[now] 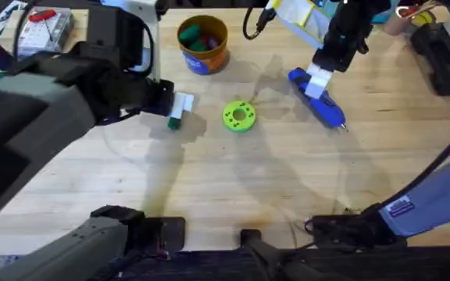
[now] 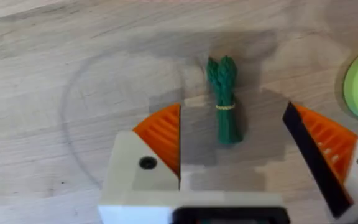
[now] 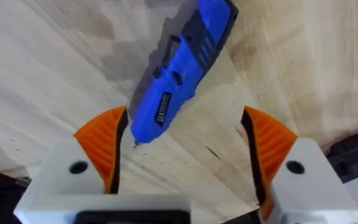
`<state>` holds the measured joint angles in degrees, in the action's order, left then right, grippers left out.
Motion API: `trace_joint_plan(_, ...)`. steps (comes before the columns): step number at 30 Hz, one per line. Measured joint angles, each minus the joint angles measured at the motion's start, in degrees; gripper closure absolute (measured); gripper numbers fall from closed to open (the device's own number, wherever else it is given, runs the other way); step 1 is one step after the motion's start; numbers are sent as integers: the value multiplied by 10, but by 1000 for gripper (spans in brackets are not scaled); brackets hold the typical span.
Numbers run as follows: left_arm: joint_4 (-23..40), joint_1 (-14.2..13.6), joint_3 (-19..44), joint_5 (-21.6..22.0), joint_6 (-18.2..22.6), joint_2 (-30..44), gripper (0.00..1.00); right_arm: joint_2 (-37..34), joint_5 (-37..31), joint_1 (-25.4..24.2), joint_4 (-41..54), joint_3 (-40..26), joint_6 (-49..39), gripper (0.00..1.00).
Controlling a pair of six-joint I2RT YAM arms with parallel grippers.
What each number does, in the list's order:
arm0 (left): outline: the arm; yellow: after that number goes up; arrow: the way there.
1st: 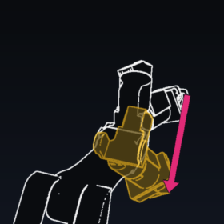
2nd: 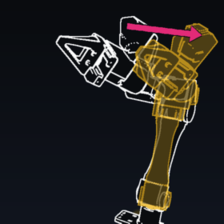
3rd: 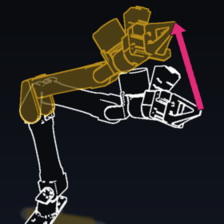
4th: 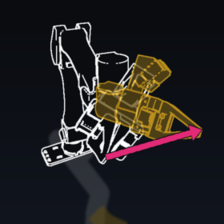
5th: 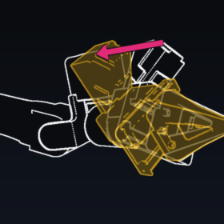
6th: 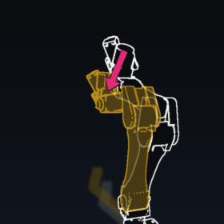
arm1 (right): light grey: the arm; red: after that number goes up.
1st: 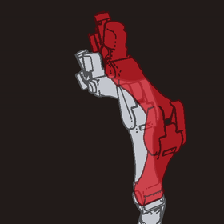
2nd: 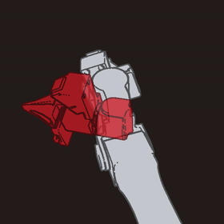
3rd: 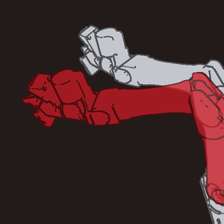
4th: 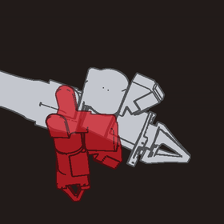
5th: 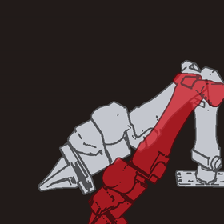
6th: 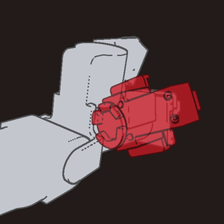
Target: Pick up the gripper from the table and insert it into the empty holder that is missing its gripper. Then pick up a screw, insert it into the mounting hole, and use the screwdriver to tighten it. Finally, clean up the table by picking up the vegetable and placing it into the bucket.
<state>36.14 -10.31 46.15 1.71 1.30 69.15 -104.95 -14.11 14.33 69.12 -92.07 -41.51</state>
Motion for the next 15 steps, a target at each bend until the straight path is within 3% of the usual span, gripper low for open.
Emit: trace_joint_plan(15,-46,0,2,0,-4,166,15,14,51,2,3,0,105,7)
